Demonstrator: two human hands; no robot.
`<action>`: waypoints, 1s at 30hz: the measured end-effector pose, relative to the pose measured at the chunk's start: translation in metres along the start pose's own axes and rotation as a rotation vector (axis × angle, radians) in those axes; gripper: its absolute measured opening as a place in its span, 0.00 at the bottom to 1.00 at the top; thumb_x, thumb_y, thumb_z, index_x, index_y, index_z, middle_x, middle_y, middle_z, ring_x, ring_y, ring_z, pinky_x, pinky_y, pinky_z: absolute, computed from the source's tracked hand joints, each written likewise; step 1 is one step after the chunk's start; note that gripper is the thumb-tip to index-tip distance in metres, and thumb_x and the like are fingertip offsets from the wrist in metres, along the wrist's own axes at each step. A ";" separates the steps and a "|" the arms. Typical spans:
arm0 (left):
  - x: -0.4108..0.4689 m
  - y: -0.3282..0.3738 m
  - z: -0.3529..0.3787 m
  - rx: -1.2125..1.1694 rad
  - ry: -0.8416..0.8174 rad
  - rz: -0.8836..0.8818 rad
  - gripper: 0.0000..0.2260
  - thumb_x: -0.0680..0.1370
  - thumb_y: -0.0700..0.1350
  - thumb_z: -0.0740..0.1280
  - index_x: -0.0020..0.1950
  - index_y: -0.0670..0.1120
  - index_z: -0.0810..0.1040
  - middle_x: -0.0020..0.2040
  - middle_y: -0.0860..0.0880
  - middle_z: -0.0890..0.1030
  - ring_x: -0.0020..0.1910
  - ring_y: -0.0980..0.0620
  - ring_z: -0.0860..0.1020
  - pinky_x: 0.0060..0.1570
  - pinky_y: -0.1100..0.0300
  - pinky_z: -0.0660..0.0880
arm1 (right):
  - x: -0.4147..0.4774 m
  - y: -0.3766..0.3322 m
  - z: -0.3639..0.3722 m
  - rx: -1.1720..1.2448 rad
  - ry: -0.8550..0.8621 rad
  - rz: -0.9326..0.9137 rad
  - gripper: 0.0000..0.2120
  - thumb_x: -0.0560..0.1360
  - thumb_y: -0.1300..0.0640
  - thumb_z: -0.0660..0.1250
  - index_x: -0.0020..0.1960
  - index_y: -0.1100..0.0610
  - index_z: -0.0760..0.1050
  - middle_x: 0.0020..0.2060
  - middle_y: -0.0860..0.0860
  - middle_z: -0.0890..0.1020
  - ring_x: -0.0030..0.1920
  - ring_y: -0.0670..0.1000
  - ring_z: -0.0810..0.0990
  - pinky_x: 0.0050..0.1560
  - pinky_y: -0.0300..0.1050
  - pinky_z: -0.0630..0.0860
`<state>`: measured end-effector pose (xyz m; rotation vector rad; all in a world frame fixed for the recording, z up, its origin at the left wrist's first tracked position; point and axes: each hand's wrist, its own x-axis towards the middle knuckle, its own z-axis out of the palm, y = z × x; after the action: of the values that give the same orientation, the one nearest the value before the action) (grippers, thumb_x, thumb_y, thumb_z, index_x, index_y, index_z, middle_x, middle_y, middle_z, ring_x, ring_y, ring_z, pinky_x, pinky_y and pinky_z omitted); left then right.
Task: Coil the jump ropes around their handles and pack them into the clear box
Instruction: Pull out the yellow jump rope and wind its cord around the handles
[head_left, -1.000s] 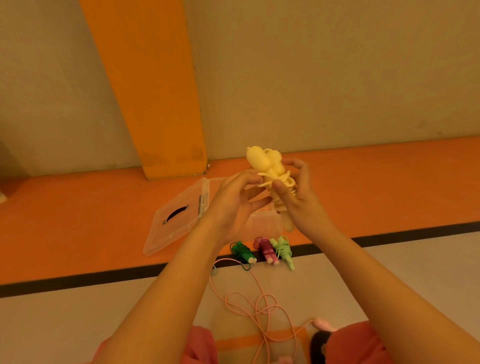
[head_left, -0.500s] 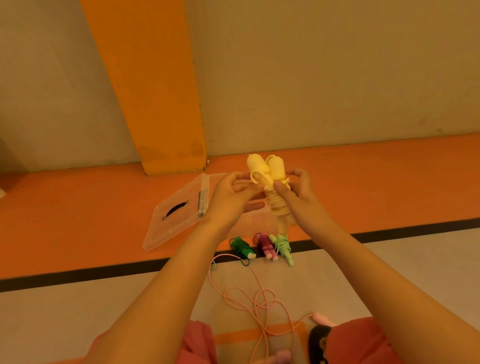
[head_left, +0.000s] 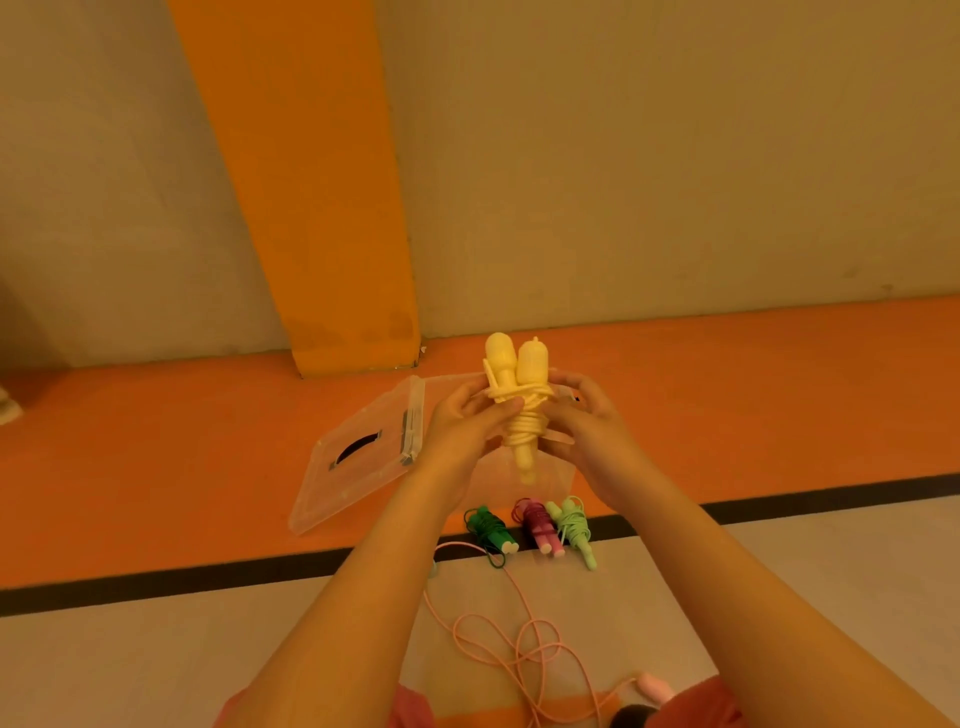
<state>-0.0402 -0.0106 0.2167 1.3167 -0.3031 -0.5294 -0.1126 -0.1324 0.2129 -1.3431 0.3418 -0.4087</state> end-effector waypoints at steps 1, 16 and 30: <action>0.005 -0.001 -0.001 0.023 -0.013 -0.011 0.20 0.76 0.38 0.69 0.67 0.43 0.72 0.58 0.46 0.81 0.53 0.50 0.80 0.50 0.57 0.78 | 0.005 0.002 0.000 0.009 -0.003 0.014 0.13 0.76 0.67 0.63 0.56 0.53 0.72 0.53 0.54 0.79 0.52 0.55 0.81 0.41 0.46 0.80; 0.109 -0.062 -0.026 0.185 0.020 -0.228 0.27 0.75 0.39 0.71 0.71 0.50 0.66 0.53 0.47 0.81 0.52 0.46 0.79 0.52 0.51 0.77 | 0.105 0.073 -0.012 -0.117 0.006 0.286 0.15 0.76 0.70 0.61 0.59 0.57 0.67 0.46 0.56 0.78 0.44 0.52 0.79 0.39 0.47 0.79; 0.157 -0.145 -0.090 0.041 0.024 -0.591 0.24 0.74 0.28 0.67 0.65 0.47 0.68 0.61 0.41 0.78 0.53 0.45 0.79 0.45 0.55 0.79 | 0.163 0.183 -0.004 -0.157 -0.011 0.660 0.13 0.74 0.68 0.64 0.57 0.59 0.72 0.46 0.57 0.79 0.41 0.52 0.77 0.39 0.44 0.76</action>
<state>0.1083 -0.0417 0.0418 1.4495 0.1062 -1.0044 0.0457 -0.1809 0.0316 -1.2983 0.7883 0.1805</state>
